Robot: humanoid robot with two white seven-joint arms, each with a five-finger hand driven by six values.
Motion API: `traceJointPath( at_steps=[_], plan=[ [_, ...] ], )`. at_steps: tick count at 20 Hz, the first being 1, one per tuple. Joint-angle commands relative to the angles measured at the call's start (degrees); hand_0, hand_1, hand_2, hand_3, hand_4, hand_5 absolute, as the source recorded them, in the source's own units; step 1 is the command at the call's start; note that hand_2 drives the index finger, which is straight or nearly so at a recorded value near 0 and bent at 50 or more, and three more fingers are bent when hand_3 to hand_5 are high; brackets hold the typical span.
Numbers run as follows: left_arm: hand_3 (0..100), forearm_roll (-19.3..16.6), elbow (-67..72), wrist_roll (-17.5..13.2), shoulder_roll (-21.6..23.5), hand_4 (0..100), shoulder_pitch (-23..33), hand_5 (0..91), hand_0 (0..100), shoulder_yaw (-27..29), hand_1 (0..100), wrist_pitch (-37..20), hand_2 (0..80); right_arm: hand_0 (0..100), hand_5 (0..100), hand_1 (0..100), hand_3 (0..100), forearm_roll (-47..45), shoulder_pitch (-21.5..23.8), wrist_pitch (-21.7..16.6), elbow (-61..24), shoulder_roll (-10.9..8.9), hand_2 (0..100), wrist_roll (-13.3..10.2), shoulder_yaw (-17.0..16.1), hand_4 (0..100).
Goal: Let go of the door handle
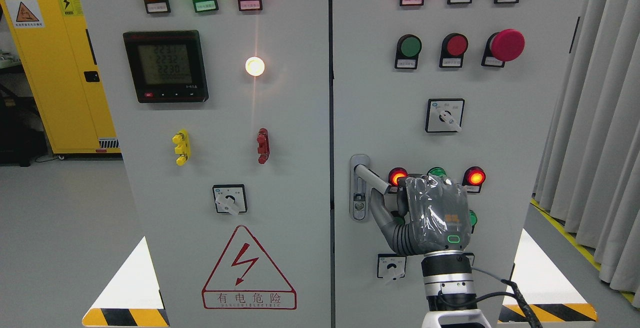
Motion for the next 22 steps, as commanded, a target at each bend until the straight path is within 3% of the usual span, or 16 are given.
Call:
traceJointPath(
  at_steps=[1, 22],
  plan=[
    [0, 0.0, -0.7, 0.01, 0.0, 0, 0.0, 0.0, 12, 0.0, 56, -0.02, 0.0, 53, 100, 40, 100, 0.0, 0.02, 0.0, -0.15, -0.01, 98, -0.15, -0.09, 100],
    [0, 0.0, -0.7, 0.01, 0.0, 0, 0.0, 0.0, 12, 0.0, 56, -0.02, 0.0, 52, 100, 40, 100, 0.0, -0.77, 0.0, -0.41, 0.08, 99, 0.2, -0.44, 100]
  ],
)
